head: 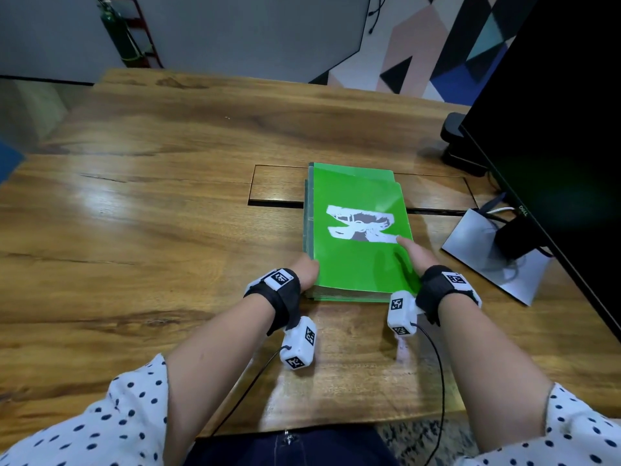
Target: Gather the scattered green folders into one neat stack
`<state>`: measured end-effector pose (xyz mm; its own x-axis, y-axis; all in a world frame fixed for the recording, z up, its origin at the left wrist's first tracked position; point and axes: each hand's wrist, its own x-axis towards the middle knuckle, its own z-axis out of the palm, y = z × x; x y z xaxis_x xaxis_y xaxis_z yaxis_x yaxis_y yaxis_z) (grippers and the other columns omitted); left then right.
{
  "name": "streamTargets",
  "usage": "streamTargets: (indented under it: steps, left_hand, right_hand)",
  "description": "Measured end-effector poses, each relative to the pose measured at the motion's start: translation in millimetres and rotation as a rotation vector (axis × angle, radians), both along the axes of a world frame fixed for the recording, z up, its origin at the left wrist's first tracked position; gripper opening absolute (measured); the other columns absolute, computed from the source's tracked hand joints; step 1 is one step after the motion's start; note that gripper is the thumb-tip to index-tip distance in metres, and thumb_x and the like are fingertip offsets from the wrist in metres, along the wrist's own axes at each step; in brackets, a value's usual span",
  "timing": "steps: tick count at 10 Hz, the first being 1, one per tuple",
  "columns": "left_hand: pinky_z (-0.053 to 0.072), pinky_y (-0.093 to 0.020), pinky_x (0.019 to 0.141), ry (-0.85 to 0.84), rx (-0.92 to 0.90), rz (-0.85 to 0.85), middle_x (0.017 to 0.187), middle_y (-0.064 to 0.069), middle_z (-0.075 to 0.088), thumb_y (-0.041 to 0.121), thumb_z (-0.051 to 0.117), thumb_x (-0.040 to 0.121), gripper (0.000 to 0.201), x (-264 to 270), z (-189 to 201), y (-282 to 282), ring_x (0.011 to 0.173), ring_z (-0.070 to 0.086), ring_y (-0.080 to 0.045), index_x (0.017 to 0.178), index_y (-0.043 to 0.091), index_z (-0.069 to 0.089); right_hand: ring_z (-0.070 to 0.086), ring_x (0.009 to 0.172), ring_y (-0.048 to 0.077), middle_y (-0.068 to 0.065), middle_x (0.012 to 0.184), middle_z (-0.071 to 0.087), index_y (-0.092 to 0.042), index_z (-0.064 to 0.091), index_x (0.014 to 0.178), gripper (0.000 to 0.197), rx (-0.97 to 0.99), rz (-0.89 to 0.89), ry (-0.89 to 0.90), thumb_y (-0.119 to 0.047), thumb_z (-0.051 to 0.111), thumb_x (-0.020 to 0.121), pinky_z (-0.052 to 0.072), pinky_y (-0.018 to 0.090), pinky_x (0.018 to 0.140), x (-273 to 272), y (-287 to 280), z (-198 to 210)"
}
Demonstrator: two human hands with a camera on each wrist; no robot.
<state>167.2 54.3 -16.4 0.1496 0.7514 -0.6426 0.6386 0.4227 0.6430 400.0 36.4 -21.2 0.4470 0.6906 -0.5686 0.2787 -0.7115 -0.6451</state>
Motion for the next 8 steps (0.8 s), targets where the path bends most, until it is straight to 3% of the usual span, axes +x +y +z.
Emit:
streamTargets:
  steps: [2, 3, 4, 5, 6, 7, 8]
  left_hand:
    - [0.033, -0.026, 0.078, -0.015, 0.025, 0.012, 0.099, -0.013, 0.044, 0.012, 0.036, 0.099, 0.039, -0.8, -1.0, -0.1, 0.091, 0.041, -0.020, 0.129, -0.010, 0.047]
    - [0.035, -0.027, 0.078, -0.017, -0.003, 0.010, 0.102, -0.014, 0.048, 0.018, 0.036, 0.100, 0.042, -2.4, -0.6, 1.3, 0.090, 0.044, -0.022, 0.132, -0.008, 0.043]
    - [0.038, -0.031, 0.094, -0.020, -0.023, 0.004, 0.137, -0.020, 0.046, 0.031, 0.036, 0.101, 0.054, -8.9, 1.8, 0.8, 0.116, 0.050, -0.029, 0.144, -0.002, 0.028]
    - [0.026, -0.041, 0.112, -0.010, 0.011, -0.067, 0.156, -0.014, 0.022, 0.044, 0.034, 0.099, 0.070, -29.2, 7.6, -1.0, 0.140, 0.030, -0.031, 0.152, 0.008, 0.005]
    - [0.028, -0.043, 0.113, 0.038, 0.044, -0.195, 0.154, -0.014, 0.026, 0.048, 0.033, 0.098, 0.069, -60.3, 22.6, -7.7, 0.138, 0.035, -0.030, 0.152, 0.015, 0.006]
    - [0.031, -0.040, 0.112, 0.067, 0.073, -0.267, 0.150, -0.014, 0.035, 0.042, 0.034, 0.100, 0.060, -88.4, 33.9, -12.8, 0.134, 0.040, -0.028, 0.149, 0.011, 0.020]
    - [0.039, -0.027, 0.092, 0.149, 0.022, -0.367, 0.131, -0.007, 0.054, 0.037, 0.037, 0.101, 0.043, -131.9, 37.1, -34.9, 0.109, 0.053, -0.018, 0.135, 0.012, 0.041]
  right_hand:
    - [0.041, 0.131, 0.030, 0.010, 0.147, 0.039, -0.015, 0.038, 0.143, 0.074, 0.020, -0.040, 0.022, -0.061, 0.046, 0.086, 0.033, 0.041, 0.102, 0.4, -0.1, -1.8]
    - [0.042, 0.130, 0.029, 0.012, 0.146, 0.040, -0.011, 0.040, 0.142, 0.073, -0.006, 0.011, -0.039, -0.061, 0.041, 0.089, 0.033, 0.038, 0.102, -0.4, -1.5, -1.8]
    - [0.035, 0.136, 0.029, 0.012, 0.152, 0.032, -0.009, 0.030, 0.147, 0.078, -0.057, 0.053, -0.134, -0.064, 0.029, 0.092, 0.029, 0.038, 0.107, -3.9, -6.3, -2.7]
    - [0.022, 0.143, 0.034, 0.016, 0.157, 0.014, -0.012, 0.010, 0.152, 0.072, -0.096, 0.076, -0.320, -0.058, 0.019, 0.097, 0.022, 0.046, 0.112, -15.6, -14.2, -0.2]
    - [0.025, 0.139, 0.034, 0.017, 0.152, 0.022, -0.014, 0.019, 0.149, 0.065, -0.038, 0.172, -0.581, -0.053, 0.023, 0.097, 0.024, 0.054, 0.108, -37.8, -23.1, 13.3]
    - [0.031, 0.131, 0.032, 0.015, 0.143, 0.031, -0.012, 0.030, 0.143, 0.058, 0.061, 0.240, -0.680, -0.047, 0.032, 0.097, 0.030, 0.050, 0.102, -58.6, -32.0, 27.4]
    - [0.041, 0.119, 0.024, 0.009, 0.129, 0.044, -0.014, 0.041, 0.134, 0.048, 0.192, 0.407, -0.806, -0.041, 0.043, 0.094, 0.035, 0.042, 0.097, -85.0, -65.7, 28.9]
